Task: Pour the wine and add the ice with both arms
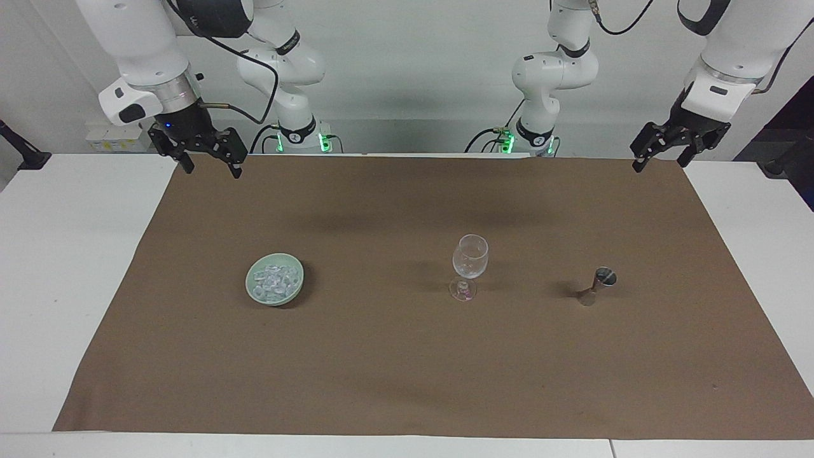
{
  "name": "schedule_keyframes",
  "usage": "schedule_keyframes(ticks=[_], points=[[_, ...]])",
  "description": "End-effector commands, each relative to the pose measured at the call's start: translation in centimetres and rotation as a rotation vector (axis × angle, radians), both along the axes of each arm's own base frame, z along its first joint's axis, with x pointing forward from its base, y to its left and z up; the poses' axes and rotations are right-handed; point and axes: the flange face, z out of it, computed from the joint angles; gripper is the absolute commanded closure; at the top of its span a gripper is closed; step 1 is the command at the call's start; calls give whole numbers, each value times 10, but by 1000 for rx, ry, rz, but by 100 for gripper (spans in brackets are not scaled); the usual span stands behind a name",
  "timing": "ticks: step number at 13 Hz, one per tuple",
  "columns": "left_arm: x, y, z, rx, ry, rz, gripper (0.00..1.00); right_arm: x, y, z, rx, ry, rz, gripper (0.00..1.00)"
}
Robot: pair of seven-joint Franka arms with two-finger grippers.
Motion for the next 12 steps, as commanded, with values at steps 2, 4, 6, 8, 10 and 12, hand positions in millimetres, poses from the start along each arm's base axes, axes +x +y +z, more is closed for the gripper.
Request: schedule_keyframes(ticks=[2, 4, 6, 8, 10, 12], points=[[-10, 0, 15, -4, -9, -8, 0, -1, -4, 3, 10, 7, 15, 0], [-11, -3, 23, -1, -22, -14, 0, -1, -4, 3, 10, 7, 15, 0], [-11, -5, 25, 1, -31, -17, 0, -1, -4, 3, 10, 7, 15, 0], [-9, 0, 26, 0, -40, -16, 0, -1, -4, 2, 10, 8, 15, 0], [-10, 3, 35, -1, -60, -10, 0, -1, -4, 3, 10, 7, 15, 0], [-7, 3, 41, -2, -66, -11, 0, -1, -4, 3, 10, 7, 15, 0]])
